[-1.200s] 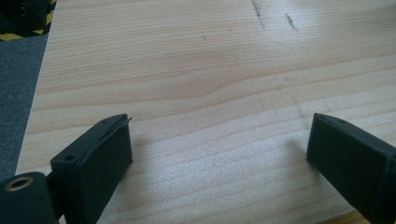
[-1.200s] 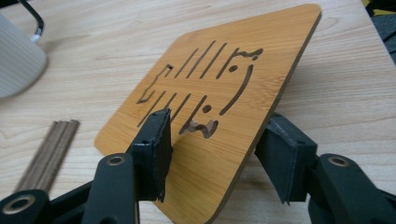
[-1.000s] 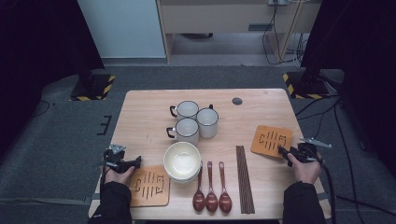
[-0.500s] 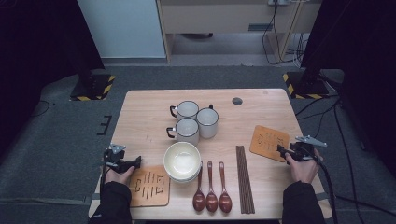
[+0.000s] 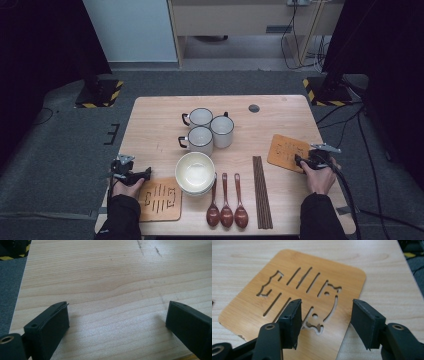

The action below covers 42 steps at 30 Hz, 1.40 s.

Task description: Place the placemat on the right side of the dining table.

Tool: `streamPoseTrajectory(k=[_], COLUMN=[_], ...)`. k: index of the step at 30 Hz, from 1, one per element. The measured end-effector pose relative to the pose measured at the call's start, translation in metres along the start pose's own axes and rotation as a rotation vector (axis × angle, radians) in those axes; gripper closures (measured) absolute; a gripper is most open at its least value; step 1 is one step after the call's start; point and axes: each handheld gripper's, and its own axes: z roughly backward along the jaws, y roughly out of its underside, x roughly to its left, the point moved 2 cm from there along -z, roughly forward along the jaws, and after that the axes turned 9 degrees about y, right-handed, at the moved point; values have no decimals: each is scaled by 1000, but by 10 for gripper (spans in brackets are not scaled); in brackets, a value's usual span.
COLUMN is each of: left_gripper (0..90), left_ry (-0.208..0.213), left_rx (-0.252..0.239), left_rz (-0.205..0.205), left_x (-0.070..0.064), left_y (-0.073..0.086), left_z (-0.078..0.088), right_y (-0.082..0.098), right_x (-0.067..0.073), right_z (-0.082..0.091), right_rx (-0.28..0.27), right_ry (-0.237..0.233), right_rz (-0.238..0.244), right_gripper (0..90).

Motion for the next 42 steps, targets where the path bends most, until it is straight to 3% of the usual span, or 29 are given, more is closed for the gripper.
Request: streamPoseTrajectory(k=[16,28,30,34,42], left_gripper=[34,31,31,31,31], left_ry=[-1,1,1,1,1], left_rx=[1,2,2,2,2], left_rz=[1,-1,-1,-1,-1], left_x=[0,0,0,0,0], left_y=[0,0,0,0,0], left_z=[0,0,0,0,0], right_y=[2,-2,-3,-5,-1], right_x=[1,-14,-14,-15,-5], right_z=[-6,-10,-10,-7,-7], right_rx=[22,35,33,11,22], right_ry=[32,-65,-68,-49,-20], right_rz=[17,111,107,61,36], right_gripper=[438,440,414,265,237])
